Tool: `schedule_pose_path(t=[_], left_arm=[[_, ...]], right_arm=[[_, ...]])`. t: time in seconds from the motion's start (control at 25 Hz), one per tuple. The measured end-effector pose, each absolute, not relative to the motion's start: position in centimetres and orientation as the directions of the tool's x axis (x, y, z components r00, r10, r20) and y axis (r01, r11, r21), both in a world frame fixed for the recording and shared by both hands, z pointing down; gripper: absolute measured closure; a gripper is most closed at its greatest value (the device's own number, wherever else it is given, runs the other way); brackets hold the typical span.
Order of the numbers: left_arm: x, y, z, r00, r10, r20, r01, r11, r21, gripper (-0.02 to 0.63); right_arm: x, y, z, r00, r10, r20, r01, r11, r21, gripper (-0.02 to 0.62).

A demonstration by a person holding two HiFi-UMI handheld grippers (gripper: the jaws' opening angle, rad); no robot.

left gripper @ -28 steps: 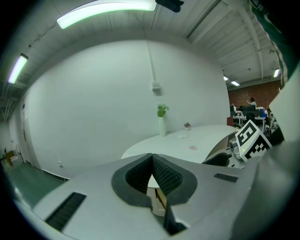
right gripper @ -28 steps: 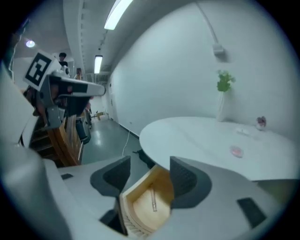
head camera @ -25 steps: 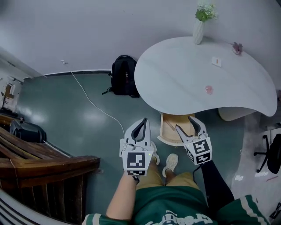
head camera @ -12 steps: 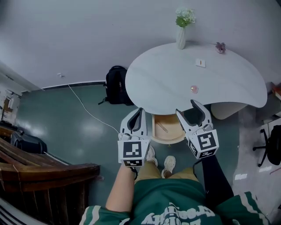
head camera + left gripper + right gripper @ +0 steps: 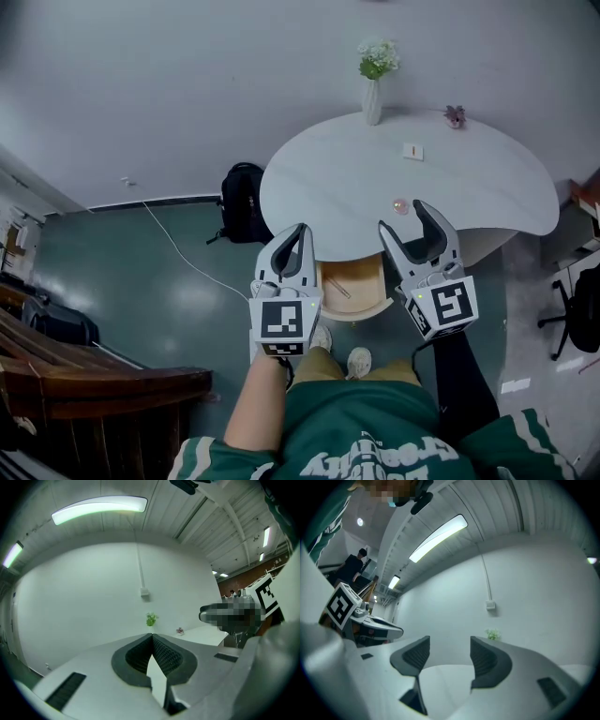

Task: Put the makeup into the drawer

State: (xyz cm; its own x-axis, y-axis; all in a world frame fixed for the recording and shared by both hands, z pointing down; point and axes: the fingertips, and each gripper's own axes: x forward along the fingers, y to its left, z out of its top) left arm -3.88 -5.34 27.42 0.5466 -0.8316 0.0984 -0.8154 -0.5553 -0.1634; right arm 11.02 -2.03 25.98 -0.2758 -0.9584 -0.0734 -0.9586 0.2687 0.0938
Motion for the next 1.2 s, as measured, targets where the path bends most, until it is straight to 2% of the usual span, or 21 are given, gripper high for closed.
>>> schedule_pose_path(t=[0.28, 0.72, 0.88, 1.2], left_arm=[[-0.8, -7.1, 27.2, 0.603, -0.792, 0.096, -0.776, -0.610, -0.159, 0.606], [7.7, -11.8, 29.1, 0.725, -0.679, 0.113, -0.665, -0.734, -0.138, 0.606], [9.3, -13.6, 30.2, 0.744, -0.656, 0.124, -0.644, -0.755, -0.124, 0.606], [9.8, -17.3, 34.0, 0.761, -0.622, 0.183, -0.610, -0.783, -0.124, 0.606]], right_arm=[[13.5, -2.9, 26.4, -0.226, -0.973, -0.053, -0.970, 0.220, 0.100, 0.316], [21.4, -4.0, 28.3, -0.054, -0.999, 0.009, -0.995, 0.054, 0.081, 0.316], [21.9, -6.3, 31.0, -0.082, -0.990, 0.114, -0.991, 0.093, 0.092, 0.314], [21.8, -13.3, 42.5, -0.198, -0.870, 0.451, -0.965, 0.255, 0.069, 0.274]])
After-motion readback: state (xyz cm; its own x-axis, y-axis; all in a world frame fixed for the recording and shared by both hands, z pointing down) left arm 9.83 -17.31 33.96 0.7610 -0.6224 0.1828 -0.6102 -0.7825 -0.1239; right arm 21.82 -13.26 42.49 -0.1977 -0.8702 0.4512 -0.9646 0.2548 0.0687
